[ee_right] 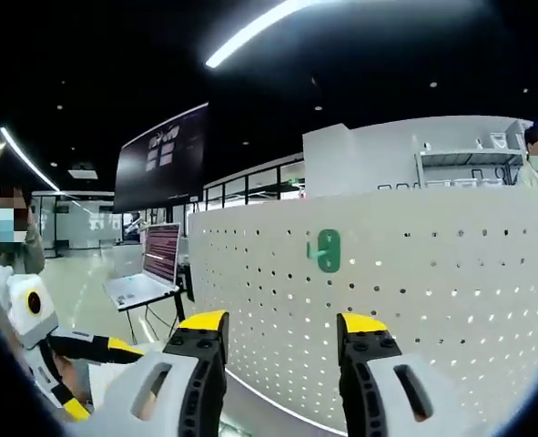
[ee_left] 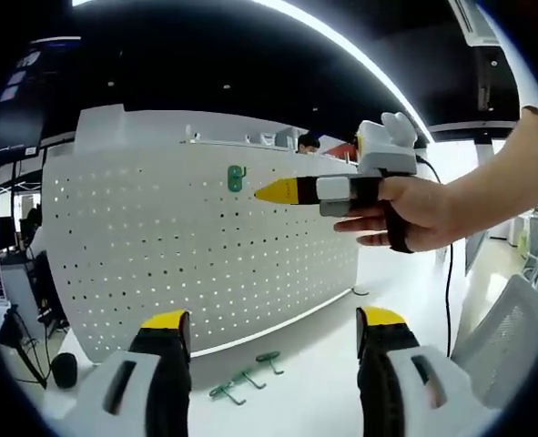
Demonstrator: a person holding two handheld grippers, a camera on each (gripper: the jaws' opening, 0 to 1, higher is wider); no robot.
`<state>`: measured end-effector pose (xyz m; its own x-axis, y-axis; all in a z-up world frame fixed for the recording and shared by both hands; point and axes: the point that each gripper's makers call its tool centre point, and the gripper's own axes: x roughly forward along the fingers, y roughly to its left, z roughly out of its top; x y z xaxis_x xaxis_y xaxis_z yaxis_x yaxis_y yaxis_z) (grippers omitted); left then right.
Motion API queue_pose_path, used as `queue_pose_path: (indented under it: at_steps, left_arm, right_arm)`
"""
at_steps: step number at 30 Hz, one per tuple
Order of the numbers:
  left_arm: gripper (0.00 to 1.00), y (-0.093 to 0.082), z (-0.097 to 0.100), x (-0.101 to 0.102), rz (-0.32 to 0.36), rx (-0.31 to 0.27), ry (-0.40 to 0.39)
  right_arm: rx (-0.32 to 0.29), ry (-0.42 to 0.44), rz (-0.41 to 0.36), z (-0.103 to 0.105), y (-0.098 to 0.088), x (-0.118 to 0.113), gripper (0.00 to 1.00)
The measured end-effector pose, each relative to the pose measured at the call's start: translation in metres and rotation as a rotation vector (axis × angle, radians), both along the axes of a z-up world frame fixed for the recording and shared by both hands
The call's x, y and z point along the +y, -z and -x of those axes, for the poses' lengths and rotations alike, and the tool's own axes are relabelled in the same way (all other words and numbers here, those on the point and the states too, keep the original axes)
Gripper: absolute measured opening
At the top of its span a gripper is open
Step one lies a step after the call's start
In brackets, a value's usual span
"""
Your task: Insert the hook assembly into the mounting plate slot until the hook locks in place.
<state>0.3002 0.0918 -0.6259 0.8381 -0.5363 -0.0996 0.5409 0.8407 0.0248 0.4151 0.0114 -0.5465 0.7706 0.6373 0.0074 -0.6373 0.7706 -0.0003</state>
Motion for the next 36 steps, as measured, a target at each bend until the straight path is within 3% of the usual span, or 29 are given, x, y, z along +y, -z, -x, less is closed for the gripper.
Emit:
queue_pose_path:
  at_steps: [15, 36]
  left_arm:
    - [0.77, -0.002, -0.002, 0.005, 0.006, -0.003, -0.020]
    - [0.79, -0.005, -0.004, 0.016, 0.015, -0.011, -0.040]
  right_arm:
    - [0.006, -0.005, 0.054, 0.029, 0.018, -0.022, 0.51]
    - [0.048, 0.010, 0.057, 0.065, 0.046, -0.050, 0.56]
